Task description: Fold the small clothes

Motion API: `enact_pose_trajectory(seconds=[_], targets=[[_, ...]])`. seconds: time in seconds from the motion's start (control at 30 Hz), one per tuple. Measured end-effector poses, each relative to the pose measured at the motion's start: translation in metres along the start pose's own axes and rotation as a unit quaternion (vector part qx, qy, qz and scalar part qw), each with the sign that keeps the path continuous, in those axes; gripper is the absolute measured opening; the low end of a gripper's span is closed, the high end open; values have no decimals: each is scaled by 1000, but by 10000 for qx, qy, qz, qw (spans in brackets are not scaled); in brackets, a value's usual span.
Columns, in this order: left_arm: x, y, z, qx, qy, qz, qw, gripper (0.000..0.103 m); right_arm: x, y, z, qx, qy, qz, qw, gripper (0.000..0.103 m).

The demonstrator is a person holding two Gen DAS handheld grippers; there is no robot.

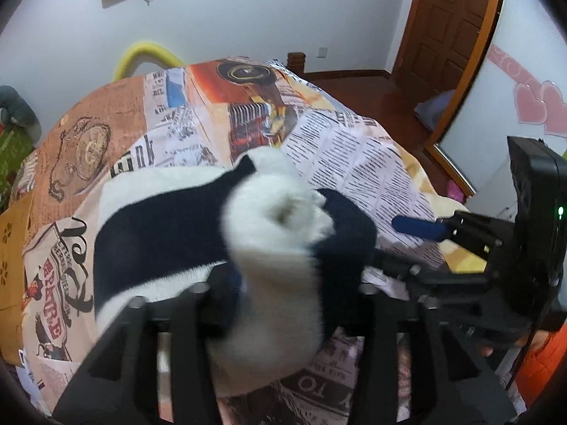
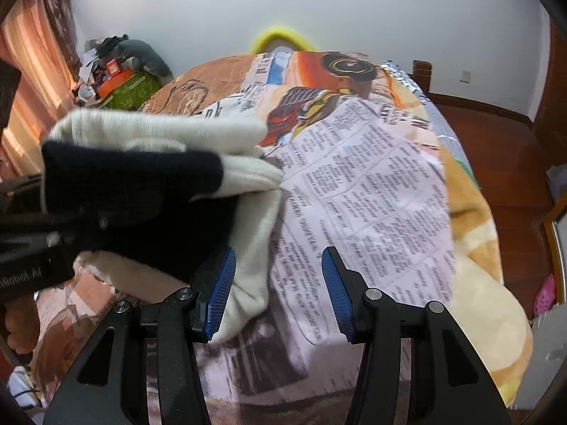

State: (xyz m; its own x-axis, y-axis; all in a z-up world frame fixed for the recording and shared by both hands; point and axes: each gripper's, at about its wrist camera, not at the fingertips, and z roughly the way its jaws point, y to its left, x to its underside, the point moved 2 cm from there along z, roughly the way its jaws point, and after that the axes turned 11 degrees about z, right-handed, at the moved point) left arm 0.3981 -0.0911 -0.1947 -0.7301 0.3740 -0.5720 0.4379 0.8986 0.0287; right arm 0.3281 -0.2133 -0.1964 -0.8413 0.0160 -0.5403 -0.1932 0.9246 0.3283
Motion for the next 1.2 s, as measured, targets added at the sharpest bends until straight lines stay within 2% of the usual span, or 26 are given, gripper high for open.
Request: enact_pose_trajectory(seconds=[0.07,0.1,0.17,0.23,0.4,0.57,0.67,0.83,1.0,1.1,1.2], targets=[[0,-1,-8,151,-59,-69,9998,71,2,-4,-10,81,-67,8,9999,47],[1,-2,-14,183,-122,-88,9997,73,2,-6,-15,99,-98,13,9999,47],[1,-2,-24,42,-203,-12,9998,80,1,-9,-26,120,-194,40,9997,47],[2,0,-36,-127,-314,64,9994,81,-6,-11,-29,132,-283,64,9995,47],[3,20,-76,-187,-678,-90,9975,85,-19,-3,-47,66,-552,-6,9985,47],[0,60,-107,-634,-1059,-326,9918,94,-36,20,-59,-107,-792,-217,9966,47],[0,87,-105,-964,-963,-433,9897,94,-51,38,-58,-254,-863,-358,9953,47],[6,126,-74,-1068,-544,-670,9905,94,-76,67,-37,-530,-714,-534,9946,47],[13,141,-36,-972,-176,-756,9922,94,-89,88,9,-690,-173,-573,9958,47],[19,137,-16,-869,8,-694,9938,94,-81,86,37,-631,203,-474,9967,47],[29,130,2,-760,214,-574,9952,94,-66,77,47,-592,380,-440,9966,47]])
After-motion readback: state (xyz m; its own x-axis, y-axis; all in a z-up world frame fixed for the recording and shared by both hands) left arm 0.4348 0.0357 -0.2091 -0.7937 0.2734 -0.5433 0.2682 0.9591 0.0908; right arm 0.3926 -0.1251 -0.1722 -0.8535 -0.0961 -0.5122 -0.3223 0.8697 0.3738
